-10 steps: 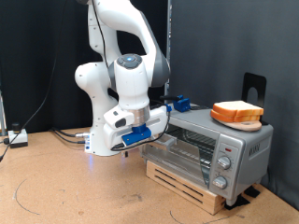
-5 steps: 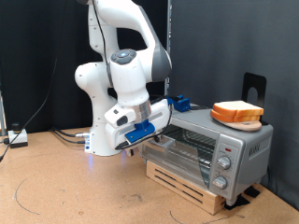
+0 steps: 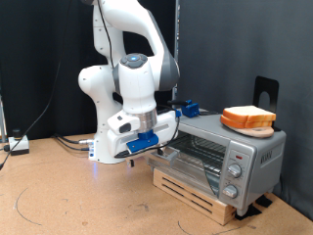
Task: Make a piece of toast with the oven
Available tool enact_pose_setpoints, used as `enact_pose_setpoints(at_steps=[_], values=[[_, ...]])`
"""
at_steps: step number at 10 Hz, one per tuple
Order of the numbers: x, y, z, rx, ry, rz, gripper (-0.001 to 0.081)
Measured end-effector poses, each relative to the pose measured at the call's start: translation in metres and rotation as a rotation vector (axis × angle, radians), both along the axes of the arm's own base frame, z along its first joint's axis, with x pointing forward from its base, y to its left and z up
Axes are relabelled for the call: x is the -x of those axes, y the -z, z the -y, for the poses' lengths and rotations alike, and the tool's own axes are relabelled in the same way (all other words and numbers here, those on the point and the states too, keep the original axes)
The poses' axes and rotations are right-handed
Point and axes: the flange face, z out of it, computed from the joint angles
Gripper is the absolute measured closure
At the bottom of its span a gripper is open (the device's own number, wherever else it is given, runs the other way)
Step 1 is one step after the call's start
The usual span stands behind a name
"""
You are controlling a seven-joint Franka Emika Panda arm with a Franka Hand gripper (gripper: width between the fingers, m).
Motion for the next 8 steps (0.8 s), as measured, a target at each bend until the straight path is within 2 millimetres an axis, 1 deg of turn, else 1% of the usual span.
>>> enact_pose_setpoints(at_steps=[4,6,8], values=[[-0.021,0.005,0.007,0.013,0.032,0.016,-0.0001],[-0.027,0.014,0.014,0.025,0.043,-0.001,-0.0001],[-0.031,0.029,0.025,0.046,0.055,-0.027,-0.0001]])
